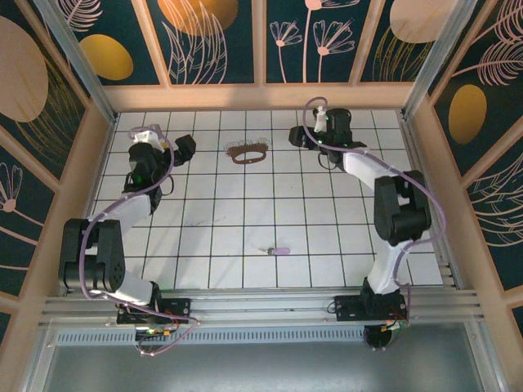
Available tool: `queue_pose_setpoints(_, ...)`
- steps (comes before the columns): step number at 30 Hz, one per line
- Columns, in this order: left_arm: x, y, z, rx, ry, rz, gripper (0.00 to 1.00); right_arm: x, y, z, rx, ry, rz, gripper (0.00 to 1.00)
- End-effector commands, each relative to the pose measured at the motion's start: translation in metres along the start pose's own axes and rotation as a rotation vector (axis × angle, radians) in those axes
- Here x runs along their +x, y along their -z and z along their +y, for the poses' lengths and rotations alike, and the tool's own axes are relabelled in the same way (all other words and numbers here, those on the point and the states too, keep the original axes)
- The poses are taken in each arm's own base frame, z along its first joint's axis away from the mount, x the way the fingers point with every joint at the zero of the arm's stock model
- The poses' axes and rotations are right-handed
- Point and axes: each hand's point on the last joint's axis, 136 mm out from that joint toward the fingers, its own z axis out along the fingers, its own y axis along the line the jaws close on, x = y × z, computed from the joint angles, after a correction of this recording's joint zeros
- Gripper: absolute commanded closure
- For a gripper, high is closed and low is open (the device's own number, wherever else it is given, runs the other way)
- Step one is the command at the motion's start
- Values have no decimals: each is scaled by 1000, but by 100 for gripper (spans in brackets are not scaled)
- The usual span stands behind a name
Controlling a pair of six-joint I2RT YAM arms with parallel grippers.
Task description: Put the keys on the keyring
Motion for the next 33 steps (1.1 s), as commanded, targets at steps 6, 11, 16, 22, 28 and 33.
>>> queue_pose_setpoints(6,-13,0,-44,216,125,4,1,23,-64,0,-56,-56,164,35)
queue_pose_setpoints(11,-26,11,-51,236,153,-50,1,32,-87,7,-97,-62,194,37)
queue_pose_setpoints(16,-34,26,-61,264,146,-77,1,44,-101,28,-120,-38,212,40)
queue_pose_setpoints(22,-43,39,-55,211,202,-127,1,60,-119,48,-134,-7,238,40)
queue_pose_setpoints(28,-60,55,-44,140,231,-232,1,71,-134,64,-154,16,260,40)
queue_pose_setpoints(33,-60,53,-42,125,253,-226,1,78,-145,74,-149,43,283,40)
